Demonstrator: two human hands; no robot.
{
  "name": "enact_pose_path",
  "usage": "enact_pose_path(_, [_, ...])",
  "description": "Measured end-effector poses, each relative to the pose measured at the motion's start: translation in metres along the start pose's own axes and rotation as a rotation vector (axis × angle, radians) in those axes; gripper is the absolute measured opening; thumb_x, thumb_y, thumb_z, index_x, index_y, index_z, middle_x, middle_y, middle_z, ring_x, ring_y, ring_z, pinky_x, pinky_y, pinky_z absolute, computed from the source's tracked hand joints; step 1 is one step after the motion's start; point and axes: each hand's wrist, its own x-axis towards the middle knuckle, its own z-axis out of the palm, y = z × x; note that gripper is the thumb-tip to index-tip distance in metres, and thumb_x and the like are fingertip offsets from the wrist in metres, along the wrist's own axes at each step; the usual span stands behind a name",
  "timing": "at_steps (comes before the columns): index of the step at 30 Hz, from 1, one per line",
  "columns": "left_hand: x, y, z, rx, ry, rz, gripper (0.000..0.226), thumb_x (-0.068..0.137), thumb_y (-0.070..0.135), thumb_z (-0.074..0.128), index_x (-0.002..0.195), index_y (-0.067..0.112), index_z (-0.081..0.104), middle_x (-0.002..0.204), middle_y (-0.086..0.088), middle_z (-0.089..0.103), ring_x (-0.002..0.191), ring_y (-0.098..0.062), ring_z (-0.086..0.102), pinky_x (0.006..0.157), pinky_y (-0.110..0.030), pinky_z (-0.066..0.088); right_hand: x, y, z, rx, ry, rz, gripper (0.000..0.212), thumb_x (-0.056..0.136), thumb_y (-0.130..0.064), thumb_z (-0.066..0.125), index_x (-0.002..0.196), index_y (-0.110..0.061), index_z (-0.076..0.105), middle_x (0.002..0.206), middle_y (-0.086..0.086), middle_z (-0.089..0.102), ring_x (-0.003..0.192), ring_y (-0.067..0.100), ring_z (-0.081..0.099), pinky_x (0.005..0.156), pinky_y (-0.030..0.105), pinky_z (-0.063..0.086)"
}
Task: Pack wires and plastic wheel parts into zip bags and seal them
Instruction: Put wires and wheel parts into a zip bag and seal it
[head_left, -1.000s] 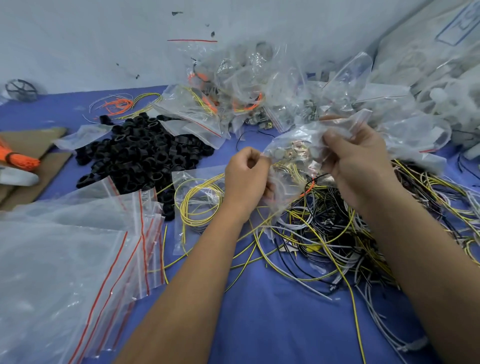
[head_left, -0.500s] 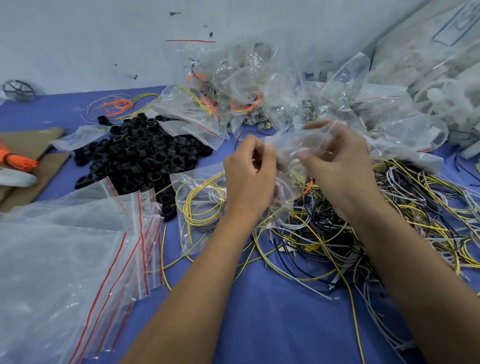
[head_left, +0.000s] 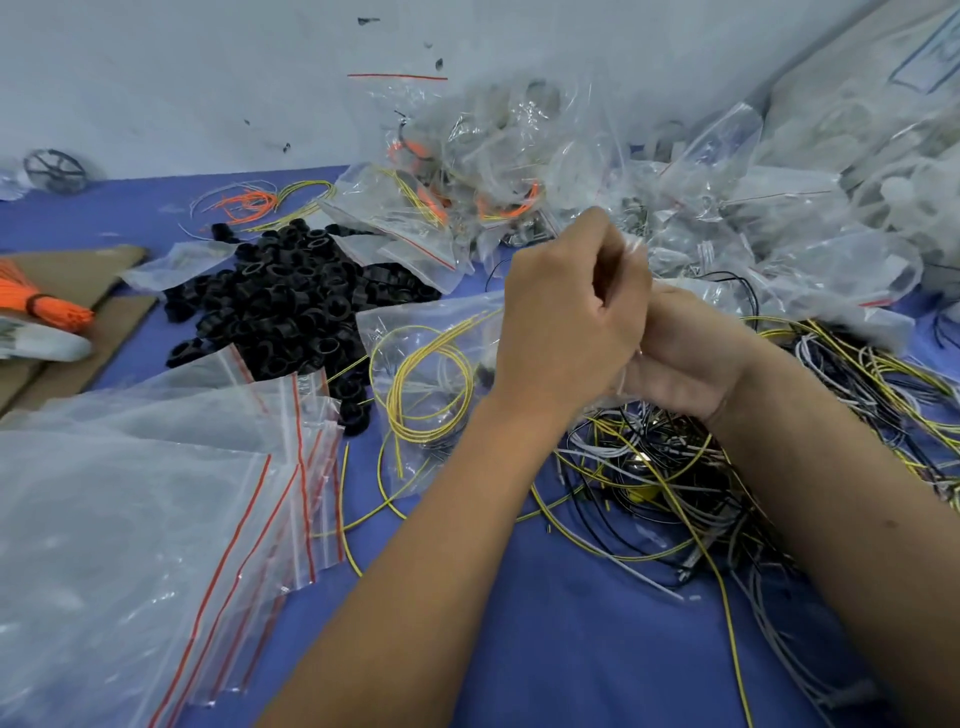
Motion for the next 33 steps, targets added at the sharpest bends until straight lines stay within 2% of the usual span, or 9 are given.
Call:
enact_pose_path(5, [0.006, 0.008, -0.006, -0.046, -0.028, 0.073, 0.027, 0.09, 0.003, 0.069, 0.068, 0.0, 0.054, 0.057, -0.003, 0.045, 0.055, -0.023, 0.043, 0.056, -0.034, 0.037, 0.006, -0.001, 0.006, 0.086, -0.371, 0.006, 0.02, 0.069, -0.043, 0.083, 0.081, -0.027, 0.081, 0.084, -0.009, 0.075, 0.081, 0.007, 0.074, 0.065, 0.027, 0.061])
enact_pose_path(9, [0.009, 0.011, -0.01, -0.087, -0.079, 0.097, 0.027, 0.089, 0.003, 0.068, 0.066, 0.0, 0.053, 0.057, 0.007, 0.039, 0.054, -0.019, 0.039, 0.055, -0.026, 0.031, 0.015, -0.001, 0.004, 0.004, -0.555, 0.105, 0.024, 0.07, -0.049, 0.085, 0.083, -0.03, 0.08, 0.085, -0.011, 0.075, 0.087, 0.002, 0.072, 0.075, 0.022, 0.059])
enact_pose_path(12, [0.011, 0.009, -0.012, -0.138, -0.112, 0.062, 0.033, 0.097, 0.014, 0.062, 0.066, 0.006, 0.051, 0.054, 0.004, 0.04, 0.051, -0.02, 0.043, 0.053, -0.028, 0.033, 0.025, -0.003, -0.018, -0.318, -0.384, 0.139, 0.009, 0.085, -0.011, 0.075, 0.089, -0.019, 0.075, 0.084, 0.002, 0.074, 0.075, 0.009, 0.073, 0.085, 0.036, 0.061])
enact_pose_path(15, [0.013, -0.006, -0.018, -0.155, -0.007, -0.052, 0.039, 0.103, 0.027, 0.052, 0.069, 0.007, 0.05, 0.055, -0.008, 0.045, 0.053, -0.028, 0.049, 0.052, -0.041, 0.04, 0.022, -0.014, -0.021, -0.643, -0.27, -0.065, 0.042, 0.08, 0.014, 0.062, 0.096, -0.024, 0.071, 0.087, -0.003, 0.076, 0.078, 0.007, 0.073, 0.085, 0.032, 0.061])
enact_pose_path(21, [0.006, -0.051, -0.032, -0.219, 0.314, -0.403, 0.037, 0.102, 0.019, 0.045, 0.071, 0.001, 0.052, 0.058, -0.014, 0.052, 0.053, -0.03, 0.049, 0.054, -0.048, 0.049, 0.023, -0.02, -0.006, -1.007, -0.264, -0.383, 0.026, 0.086, -0.02, 0.073, 0.1, 0.002, 0.069, 0.095, 0.015, 0.072, 0.086, 0.018, 0.072, 0.078, 0.031, 0.058])
enact_pose_path(25, [0.001, -0.063, -0.035, -0.24, 0.393, -0.615, 0.033, 0.099, 0.012, 0.045, 0.067, 0.012, 0.052, 0.056, -0.006, 0.053, 0.053, -0.024, 0.049, 0.052, -0.033, 0.041, 0.035, -0.011, -0.002, -1.082, -0.295, -0.246, 0.019, 0.097, 0.001, 0.06, 0.113, 0.004, 0.068, 0.116, 0.021, 0.07, 0.104, 0.036, 0.068, 0.089, 0.036, 0.054])
enact_pose_path(27, [0.002, -0.066, -0.037, -0.197, 0.404, -0.61, 0.033, 0.098, 0.011, 0.045, 0.065, 0.013, 0.051, 0.055, -0.005, 0.053, 0.051, -0.025, 0.05, 0.053, -0.04, 0.045, 0.039, -0.005, 0.0, -1.067, -0.271, -0.143, 0.028, 0.097, 0.01, 0.053, 0.11, -0.01, 0.069, 0.113, 0.015, 0.072, 0.101, 0.027, 0.068, 0.088, 0.035, 0.049])
enact_pose_path(30, [0.001, -0.067, -0.038, -0.083, 0.378, -0.49, 0.029, 0.094, 0.019, 0.046, 0.07, 0.006, 0.054, 0.059, -0.011, 0.056, 0.058, -0.035, 0.056, 0.061, -0.055, 0.054, 0.036, 0.001, 0.003, -1.064, -0.266, -0.043, 0.048, 0.097, 0.012, 0.047, 0.087, -0.033, 0.061, 0.075, -0.025, 0.069, 0.07, -0.013, 0.061, 0.066, 0.003, 0.042])
enact_pose_path(33, [-0.005, -0.057, -0.027, -0.101, 0.351, -0.397, 0.029, 0.096, 0.021, 0.048, 0.073, 0.003, 0.053, 0.063, -0.018, 0.055, 0.06, -0.036, 0.055, 0.059, -0.053, 0.05, 0.034, 0.001, -0.004, -1.081, -0.197, 0.016, 0.03, 0.097, 0.005, 0.051, 0.093, -0.02, 0.067, 0.069, -0.014, 0.063, 0.06, 0.0, 0.055, 0.059, 0.009, 0.043])
